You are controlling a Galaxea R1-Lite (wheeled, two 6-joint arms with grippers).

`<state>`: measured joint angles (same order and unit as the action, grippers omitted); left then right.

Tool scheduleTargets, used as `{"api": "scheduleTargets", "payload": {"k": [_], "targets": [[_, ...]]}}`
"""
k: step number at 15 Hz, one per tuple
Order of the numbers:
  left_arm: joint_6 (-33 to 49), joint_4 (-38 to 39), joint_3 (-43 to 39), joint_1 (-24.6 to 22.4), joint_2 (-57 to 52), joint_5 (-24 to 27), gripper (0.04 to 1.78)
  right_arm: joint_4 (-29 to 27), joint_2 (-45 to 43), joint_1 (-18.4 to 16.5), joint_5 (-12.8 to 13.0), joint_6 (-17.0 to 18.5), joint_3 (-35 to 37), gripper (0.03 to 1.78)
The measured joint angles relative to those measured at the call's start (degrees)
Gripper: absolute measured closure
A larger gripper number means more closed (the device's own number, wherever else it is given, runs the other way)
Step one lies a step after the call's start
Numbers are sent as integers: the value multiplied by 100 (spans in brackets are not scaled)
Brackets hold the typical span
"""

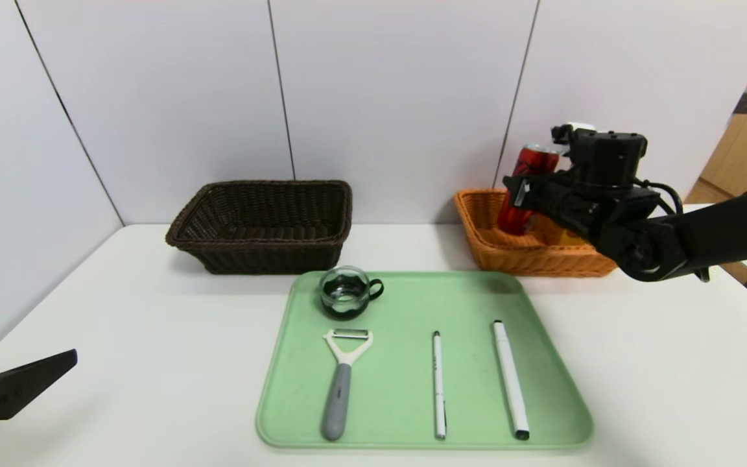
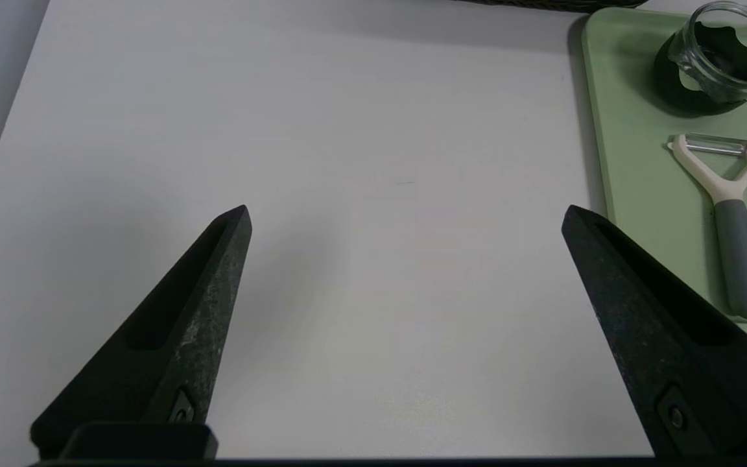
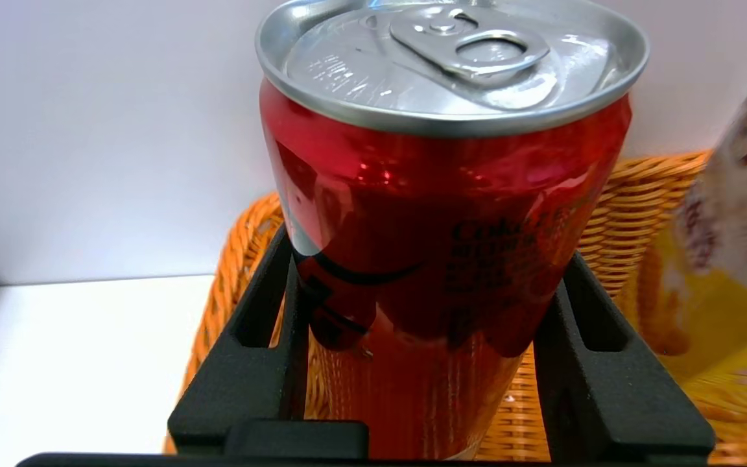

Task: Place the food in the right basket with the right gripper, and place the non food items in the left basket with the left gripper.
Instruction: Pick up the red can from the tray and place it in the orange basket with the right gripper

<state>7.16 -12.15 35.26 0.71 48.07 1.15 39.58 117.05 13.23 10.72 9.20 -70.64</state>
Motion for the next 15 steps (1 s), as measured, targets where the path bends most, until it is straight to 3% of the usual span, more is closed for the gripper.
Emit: {"api": "scheduleTargets", "payload": {"k": [5, 8, 15], "targets": [[-2, 107, -9, 0, 88, 1, 13, 1118, 557, -39, 195, -511, -2, 89], [0, 107, -17, 0, 124, 9, 13, 1417, 750, -35, 212, -714, -2, 89], [0, 107, -17, 0, 144, 6, 13, 1463, 784, -33, 196, -736, 0, 43]]}}
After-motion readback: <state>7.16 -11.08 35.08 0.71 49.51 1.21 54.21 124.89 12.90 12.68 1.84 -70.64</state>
